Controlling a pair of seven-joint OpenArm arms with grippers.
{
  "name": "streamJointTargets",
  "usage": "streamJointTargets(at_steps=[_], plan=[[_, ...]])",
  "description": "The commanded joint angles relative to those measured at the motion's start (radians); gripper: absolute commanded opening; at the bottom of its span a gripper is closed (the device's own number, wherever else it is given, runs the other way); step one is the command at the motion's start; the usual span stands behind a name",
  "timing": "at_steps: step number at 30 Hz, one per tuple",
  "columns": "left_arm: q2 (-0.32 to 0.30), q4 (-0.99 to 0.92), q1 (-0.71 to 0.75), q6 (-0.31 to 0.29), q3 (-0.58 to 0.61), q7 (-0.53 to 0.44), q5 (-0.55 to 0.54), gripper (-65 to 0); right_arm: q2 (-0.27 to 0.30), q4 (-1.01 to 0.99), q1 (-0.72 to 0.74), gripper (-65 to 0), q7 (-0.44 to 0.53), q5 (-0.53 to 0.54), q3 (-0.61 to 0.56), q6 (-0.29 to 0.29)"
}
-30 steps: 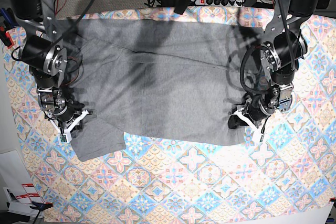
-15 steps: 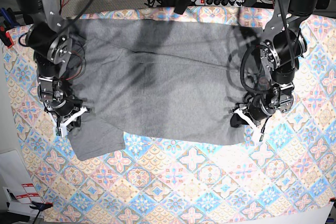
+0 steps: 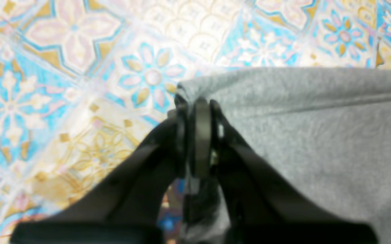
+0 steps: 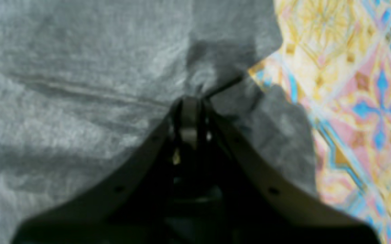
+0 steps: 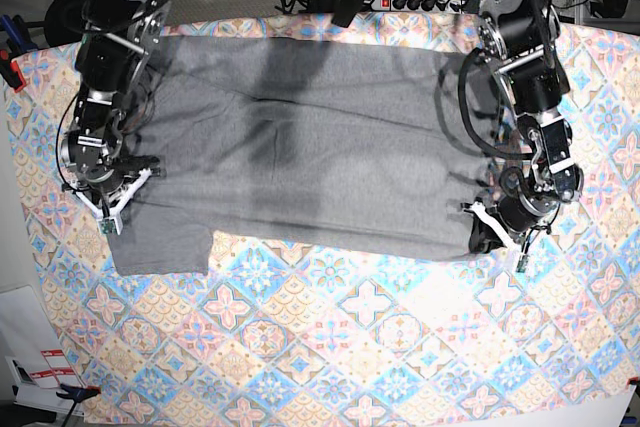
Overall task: Fold the T-shirt properly
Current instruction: 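Lift the hem half with both grippers and fold it toward the collar edge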
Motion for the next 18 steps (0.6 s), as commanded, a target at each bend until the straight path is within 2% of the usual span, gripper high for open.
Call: streamJointTargets(at_steps=[1,5,8,14,18], plan=[[-0.014,0.038,-0.01,0.006,-0.001,0.0,-0.012,-62.1,0.023,0.052,0.008,-63.6,-0.032,-0.007,0.003,-0.013],[-0.014,0.109,0.032,0.006,-0.001,0.064,-0.015,-62.1,-0.005,0.203,-0.029,-63.6,-0.179,-0.007,0.003,0.052],[-0.012,0.179,0.076,0.006,-0.001,0.089,-0.015,-62.0,-0.022,0.319,-0.063,-63.6,-0.248,-0.007,0.009,0.107],[-0.015,0.25,0.133,0.006,-0.001,0.091,-0.018,-62.0,-0.045,0.482,-0.101,-63.6,-0.363,-0.007,0.003,0.128],[-0.012,0.348,0.167,0.006,-0.001,0.141,-0.023,-62.0,-0.056,0.573,-0.133,-63.6,-0.412,-0.007,0.003,0.17]])
